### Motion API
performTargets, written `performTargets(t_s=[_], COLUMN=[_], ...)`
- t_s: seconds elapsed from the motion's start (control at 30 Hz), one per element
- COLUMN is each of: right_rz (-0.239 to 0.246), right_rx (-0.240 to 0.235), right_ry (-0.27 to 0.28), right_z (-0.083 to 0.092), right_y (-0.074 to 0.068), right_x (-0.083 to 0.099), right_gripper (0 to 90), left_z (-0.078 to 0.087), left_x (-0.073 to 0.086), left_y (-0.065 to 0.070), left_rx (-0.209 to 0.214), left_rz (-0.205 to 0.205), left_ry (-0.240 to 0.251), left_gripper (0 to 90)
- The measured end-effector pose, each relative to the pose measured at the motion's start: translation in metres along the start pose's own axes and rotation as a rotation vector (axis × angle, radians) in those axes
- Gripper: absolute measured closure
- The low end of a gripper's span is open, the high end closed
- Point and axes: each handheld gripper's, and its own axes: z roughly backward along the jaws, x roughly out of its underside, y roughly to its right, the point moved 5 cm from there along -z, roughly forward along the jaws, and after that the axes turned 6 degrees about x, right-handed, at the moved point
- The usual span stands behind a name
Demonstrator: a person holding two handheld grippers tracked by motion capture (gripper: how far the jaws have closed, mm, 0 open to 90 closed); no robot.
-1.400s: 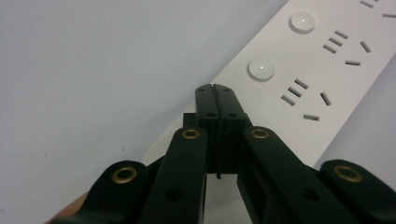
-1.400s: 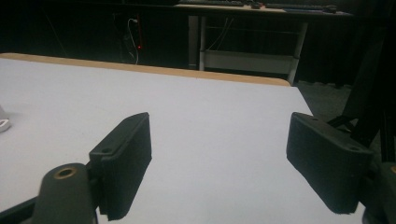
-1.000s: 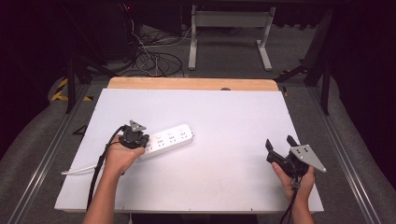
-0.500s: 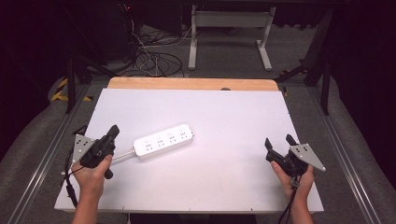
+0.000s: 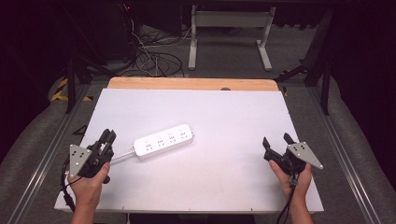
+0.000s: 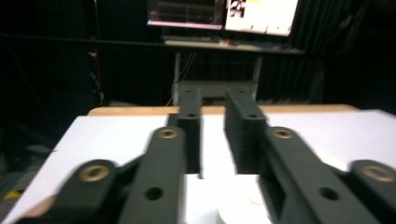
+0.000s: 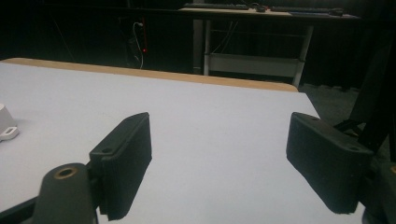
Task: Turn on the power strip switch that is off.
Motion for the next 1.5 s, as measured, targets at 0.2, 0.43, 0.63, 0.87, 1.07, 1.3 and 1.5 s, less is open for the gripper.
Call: performTargets(t_s=[0.2,0.43,0.63,0.87,1.07,1.3,1.5], right_rz=[0.004,0.003,0.003,0.008,0.008,0.003,-0.004], right_rx=[-0.006,-0.017,-0.027,-0.034,-0.032,-0.031,-0.024], right_ry=[-0.002,-0.003,0.002,0.001,0.003,0.003,0.01], right_z=[-0.003,-0.005,-0.008,-0.01,-0.01,-0.008,-0.005], right_y=[-0.004,-0.006,-0.01,-0.013,-0.014,-0.012,-0.009], right_x=[0.0,-0.001,-0.002,-0.003,-0.004,-0.004,-0.005], right_gripper=[22.6,22.6,22.6,22.6,22.6,22.5,22.5], left_z=[-0.001,-0.003,-0.001,0.004,0.006,0.006,0.006], left_x=[0.0,0.009,0.009,0.007,0.009,0.01,0.009], left_y=[-0.002,0.004,0.001,-0.007,-0.011,-0.014,-0.013], left_rx=[-0.038,-0.01,-0.071,-0.123,-0.134,-0.136,-0.133], left_rz=[-0.058,-0.157,-0.163,-0.1,-0.101,-0.096,-0.101], left_ry=[0.045,-0.06,-0.058,-0.03,-0.036,-0.032,-0.031], left_gripper=[35.0,10.2,12.7,12.6,12.2,11.6,11.6])
